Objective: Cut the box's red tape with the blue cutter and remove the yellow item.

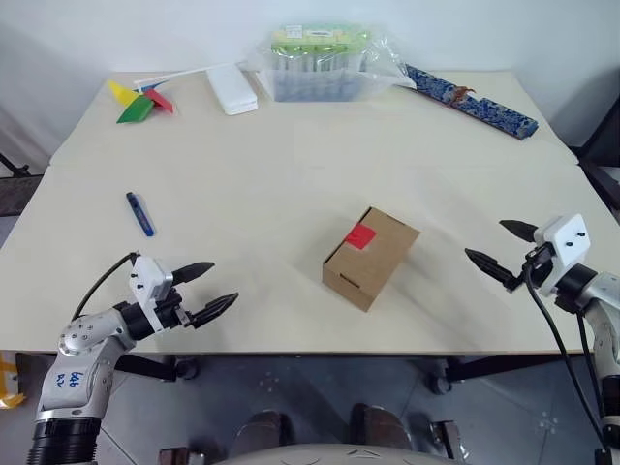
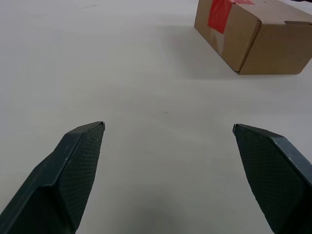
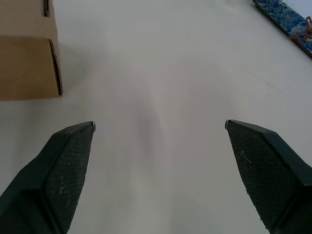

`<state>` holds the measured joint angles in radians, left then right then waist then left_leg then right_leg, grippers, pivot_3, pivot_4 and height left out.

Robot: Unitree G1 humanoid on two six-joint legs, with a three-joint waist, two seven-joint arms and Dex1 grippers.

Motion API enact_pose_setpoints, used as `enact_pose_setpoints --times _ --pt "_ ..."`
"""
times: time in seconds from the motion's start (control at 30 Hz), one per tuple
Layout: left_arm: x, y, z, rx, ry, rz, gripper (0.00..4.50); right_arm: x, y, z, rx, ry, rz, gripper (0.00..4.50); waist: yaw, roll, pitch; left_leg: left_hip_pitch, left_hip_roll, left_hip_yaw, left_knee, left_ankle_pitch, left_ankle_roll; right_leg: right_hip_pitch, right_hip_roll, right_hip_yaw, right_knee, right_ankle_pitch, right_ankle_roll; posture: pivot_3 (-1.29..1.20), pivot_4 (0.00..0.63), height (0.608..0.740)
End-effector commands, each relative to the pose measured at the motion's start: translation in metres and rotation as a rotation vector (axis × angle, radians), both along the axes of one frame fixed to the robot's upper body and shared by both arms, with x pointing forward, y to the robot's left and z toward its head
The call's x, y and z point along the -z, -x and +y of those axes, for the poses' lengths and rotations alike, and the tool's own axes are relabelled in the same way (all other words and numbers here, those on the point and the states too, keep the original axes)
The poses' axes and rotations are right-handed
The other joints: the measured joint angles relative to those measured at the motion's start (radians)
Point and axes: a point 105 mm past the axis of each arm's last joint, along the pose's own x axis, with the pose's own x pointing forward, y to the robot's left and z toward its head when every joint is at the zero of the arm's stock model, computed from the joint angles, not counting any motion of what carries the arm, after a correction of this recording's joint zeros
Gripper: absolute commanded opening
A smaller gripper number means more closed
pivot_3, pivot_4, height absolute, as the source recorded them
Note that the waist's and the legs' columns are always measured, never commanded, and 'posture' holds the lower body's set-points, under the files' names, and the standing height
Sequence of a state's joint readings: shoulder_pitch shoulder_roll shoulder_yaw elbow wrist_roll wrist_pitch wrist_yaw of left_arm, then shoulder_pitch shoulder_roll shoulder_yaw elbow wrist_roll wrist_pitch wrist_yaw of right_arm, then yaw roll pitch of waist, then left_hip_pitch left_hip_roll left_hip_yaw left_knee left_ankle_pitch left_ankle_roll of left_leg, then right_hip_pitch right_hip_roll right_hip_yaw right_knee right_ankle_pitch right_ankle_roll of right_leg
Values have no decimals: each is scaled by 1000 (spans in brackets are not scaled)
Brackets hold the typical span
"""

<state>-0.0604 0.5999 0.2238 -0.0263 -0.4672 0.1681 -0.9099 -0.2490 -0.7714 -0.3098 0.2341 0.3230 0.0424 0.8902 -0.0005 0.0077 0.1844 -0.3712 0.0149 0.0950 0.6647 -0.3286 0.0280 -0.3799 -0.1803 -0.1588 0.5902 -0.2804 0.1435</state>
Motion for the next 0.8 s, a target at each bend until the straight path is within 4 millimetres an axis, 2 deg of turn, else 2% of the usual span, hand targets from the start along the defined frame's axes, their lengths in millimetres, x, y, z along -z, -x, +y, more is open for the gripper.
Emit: enact_pose_setpoints --times 0.03,0.43,0.67,0.8 --pt "-11 -2 -8 27 7 -49 4474 -13 2 0 6 -10 -57 4500 0 0 0 0 0 0 0 0 0 0 0 0 0 0 0 0 150 740" --pt "-12 -11 -23 71 9 -68 4474 -18 -4 -2 15 1 -66 4500 -1 0 0 0 -1 0 1 0 0 1 0 0 0 0 0 0 150 740" --pt "-10 -3 -33 80 2 -14 4474 -25 -12 -5 36 34 -28 4500 -2 0 0 0 0 0 1 0 0 1 0 0 0 0 0 0 150 740" --pt "-7 -2 -34 59 -27 5 4474 -26 -14 3 9 86 -19 4500 0 0 0 0 0 -1 1 0 0 1 0 0 0 0 0 0 150 740"
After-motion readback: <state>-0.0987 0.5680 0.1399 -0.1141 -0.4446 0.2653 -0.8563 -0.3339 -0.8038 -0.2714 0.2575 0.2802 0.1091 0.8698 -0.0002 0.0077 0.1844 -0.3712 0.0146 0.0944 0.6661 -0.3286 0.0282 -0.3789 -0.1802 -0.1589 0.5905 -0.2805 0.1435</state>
